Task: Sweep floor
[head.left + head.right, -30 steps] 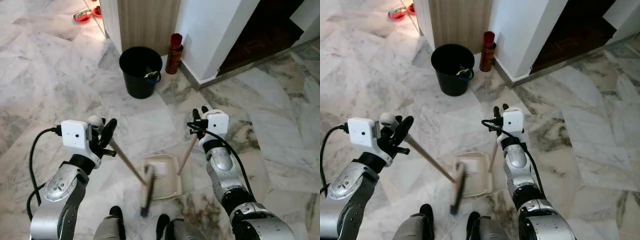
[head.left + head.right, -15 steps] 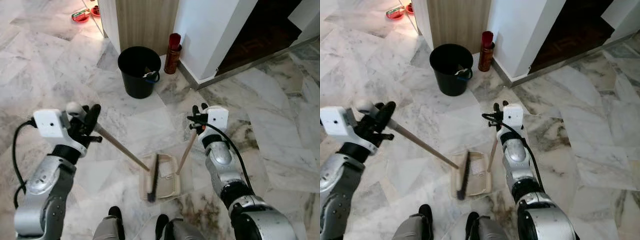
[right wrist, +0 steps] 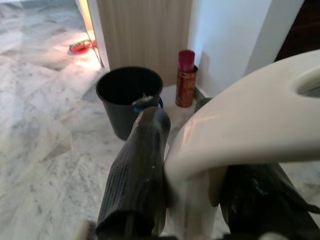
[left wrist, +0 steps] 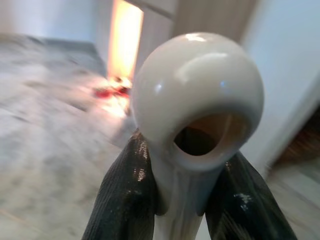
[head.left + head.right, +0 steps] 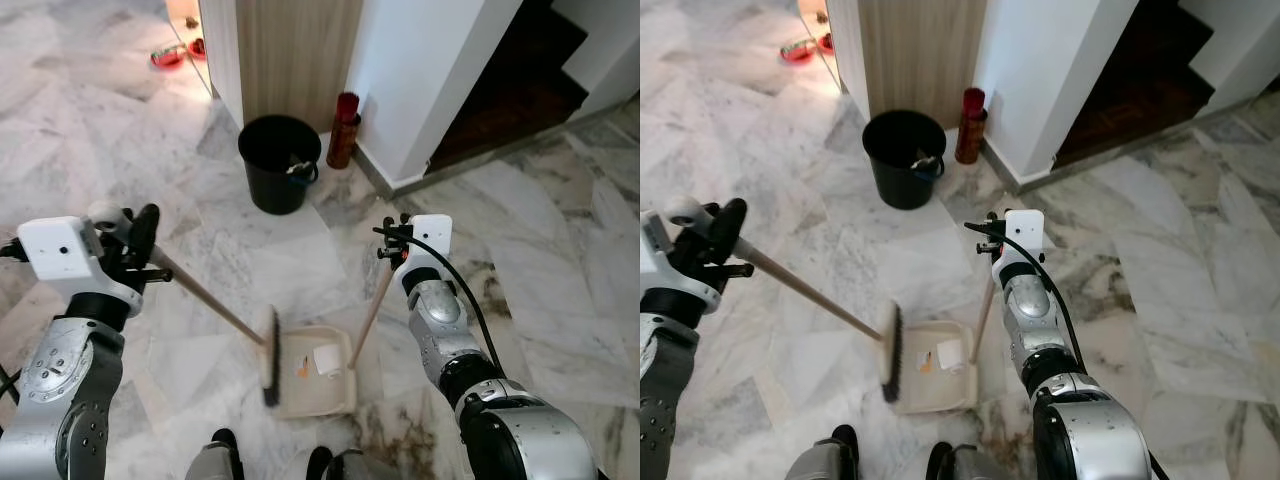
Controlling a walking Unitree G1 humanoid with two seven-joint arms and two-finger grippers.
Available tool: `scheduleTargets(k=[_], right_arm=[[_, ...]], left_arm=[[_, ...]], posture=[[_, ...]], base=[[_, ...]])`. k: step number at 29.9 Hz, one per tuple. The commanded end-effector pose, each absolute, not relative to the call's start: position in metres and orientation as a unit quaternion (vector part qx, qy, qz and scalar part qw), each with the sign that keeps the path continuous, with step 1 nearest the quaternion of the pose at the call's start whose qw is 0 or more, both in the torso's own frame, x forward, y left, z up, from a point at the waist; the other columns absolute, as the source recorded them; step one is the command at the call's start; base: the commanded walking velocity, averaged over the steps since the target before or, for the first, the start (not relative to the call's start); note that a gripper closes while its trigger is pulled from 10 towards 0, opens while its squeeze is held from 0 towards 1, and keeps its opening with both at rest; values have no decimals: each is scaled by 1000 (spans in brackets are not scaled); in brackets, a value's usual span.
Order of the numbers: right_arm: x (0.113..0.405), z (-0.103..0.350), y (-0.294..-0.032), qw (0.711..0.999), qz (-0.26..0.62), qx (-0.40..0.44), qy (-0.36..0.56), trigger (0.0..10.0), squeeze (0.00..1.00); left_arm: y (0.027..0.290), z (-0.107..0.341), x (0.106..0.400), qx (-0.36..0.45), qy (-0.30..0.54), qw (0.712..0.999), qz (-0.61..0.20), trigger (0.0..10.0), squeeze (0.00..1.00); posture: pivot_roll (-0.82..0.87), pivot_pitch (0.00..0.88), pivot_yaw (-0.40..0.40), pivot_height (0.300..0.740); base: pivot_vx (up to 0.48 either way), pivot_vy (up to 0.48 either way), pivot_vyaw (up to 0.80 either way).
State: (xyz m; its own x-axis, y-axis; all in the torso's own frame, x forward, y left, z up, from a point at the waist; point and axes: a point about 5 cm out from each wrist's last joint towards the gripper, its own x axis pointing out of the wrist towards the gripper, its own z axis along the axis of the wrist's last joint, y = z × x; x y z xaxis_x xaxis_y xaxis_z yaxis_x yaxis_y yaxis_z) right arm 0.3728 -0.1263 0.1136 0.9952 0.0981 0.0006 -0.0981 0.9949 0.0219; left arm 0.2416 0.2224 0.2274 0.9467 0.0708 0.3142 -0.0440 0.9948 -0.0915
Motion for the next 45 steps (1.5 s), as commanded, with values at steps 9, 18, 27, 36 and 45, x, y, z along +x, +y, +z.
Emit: scheduleTargets(k=[9,18,27,36,45], right_arm=[[377,119,-132,999,18,45,-3,10000,0],[378,121,-127,994,16,106,3,10000,0],[380,125,-126,992,19,128,-10,10000,0],[377,119,-135,988,-4,157,-1,10000,0],[383,126,-142,969,-39,245,1,10000,0]], left_arm=[[224,228,250,84,-172,980,59,10000,0],[220,189,259,99,-129,983,88,10000,0],[208,175,263,143,-140,977,77,10000,0],[197,183,269,180,-169,967,57,10000,0],[203,181,262,187,-169,965,75,10000,0]], posture=[[211,25,-94,740],[215,0,-67,740],[194,0,-27,740],[192,0,-24,740],[208,0,-35,740]], base=[[0,0,0],[0,0,0],[0,0,0],[0,0,0],[0,0,0]])
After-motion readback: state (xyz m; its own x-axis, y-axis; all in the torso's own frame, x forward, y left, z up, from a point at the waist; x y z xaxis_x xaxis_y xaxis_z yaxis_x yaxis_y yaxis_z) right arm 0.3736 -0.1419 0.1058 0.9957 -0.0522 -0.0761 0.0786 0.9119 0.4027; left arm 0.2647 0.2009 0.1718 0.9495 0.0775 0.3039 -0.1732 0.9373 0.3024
